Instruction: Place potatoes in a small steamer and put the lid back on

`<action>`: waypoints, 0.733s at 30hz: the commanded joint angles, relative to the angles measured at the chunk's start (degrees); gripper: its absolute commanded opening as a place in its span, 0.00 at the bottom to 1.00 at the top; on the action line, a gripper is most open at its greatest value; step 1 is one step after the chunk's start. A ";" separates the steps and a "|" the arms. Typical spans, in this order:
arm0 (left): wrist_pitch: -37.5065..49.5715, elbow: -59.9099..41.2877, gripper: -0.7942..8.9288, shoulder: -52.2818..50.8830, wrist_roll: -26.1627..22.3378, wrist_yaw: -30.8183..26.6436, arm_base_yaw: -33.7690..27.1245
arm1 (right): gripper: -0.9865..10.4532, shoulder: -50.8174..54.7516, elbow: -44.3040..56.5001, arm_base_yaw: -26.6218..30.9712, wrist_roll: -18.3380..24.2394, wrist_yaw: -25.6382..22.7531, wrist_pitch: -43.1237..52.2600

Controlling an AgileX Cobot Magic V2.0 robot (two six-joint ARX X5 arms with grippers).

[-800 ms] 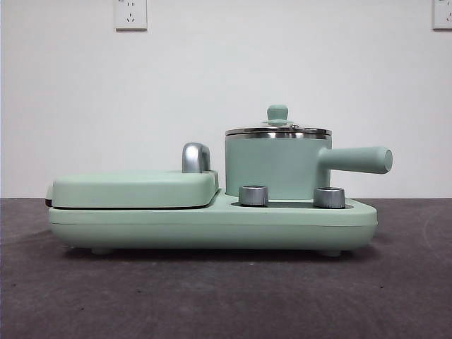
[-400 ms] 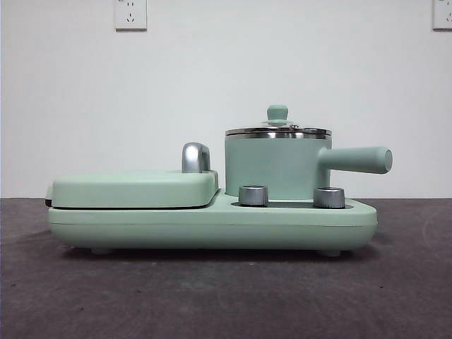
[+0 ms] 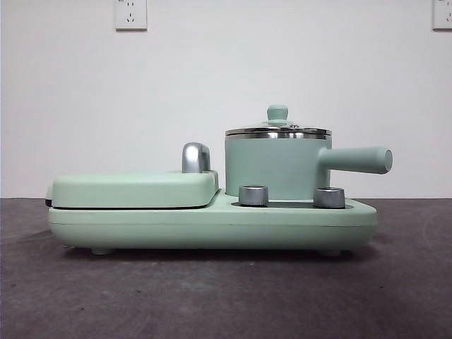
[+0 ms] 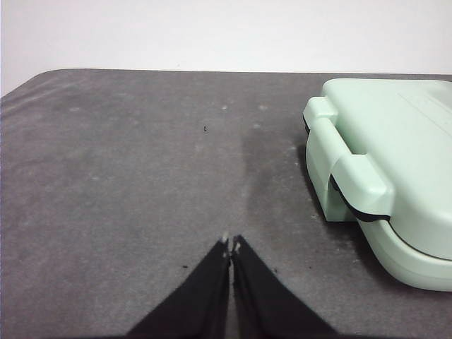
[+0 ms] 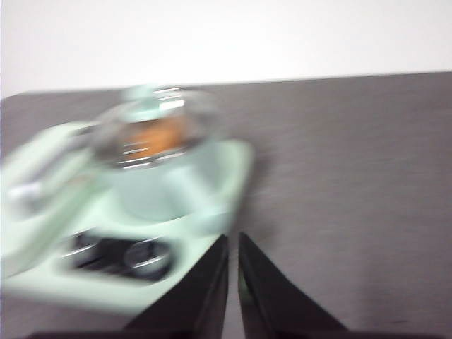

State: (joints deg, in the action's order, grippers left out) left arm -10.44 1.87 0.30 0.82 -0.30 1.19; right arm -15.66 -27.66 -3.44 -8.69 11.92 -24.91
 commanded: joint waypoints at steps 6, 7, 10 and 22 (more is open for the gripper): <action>-0.37 -1.14 0.09 -0.11 -0.57 -0.26 -0.07 | 0.10 9.88 18.43 3.13 3.82 -9.44 14.43; -0.37 -1.14 0.09 -0.11 -0.57 -0.28 -0.07 | 0.10 10.91 19.80 2.99 3.82 -9.53 14.91; -0.37 -1.14 0.09 -0.11 -0.57 -0.26 -0.07 | 0.10 13.09 23.41 2.78 3.82 -10.64 15.72; -0.37 -1.14 0.09 -0.11 -0.57 -0.26 -0.07 | 0.10 15.45 26.99 2.82 5.05 -11.98 14.67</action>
State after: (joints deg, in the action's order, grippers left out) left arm -10.44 1.85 0.30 0.84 -0.30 1.19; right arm -0.36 -1.10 -0.64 -4.49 0.25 -10.07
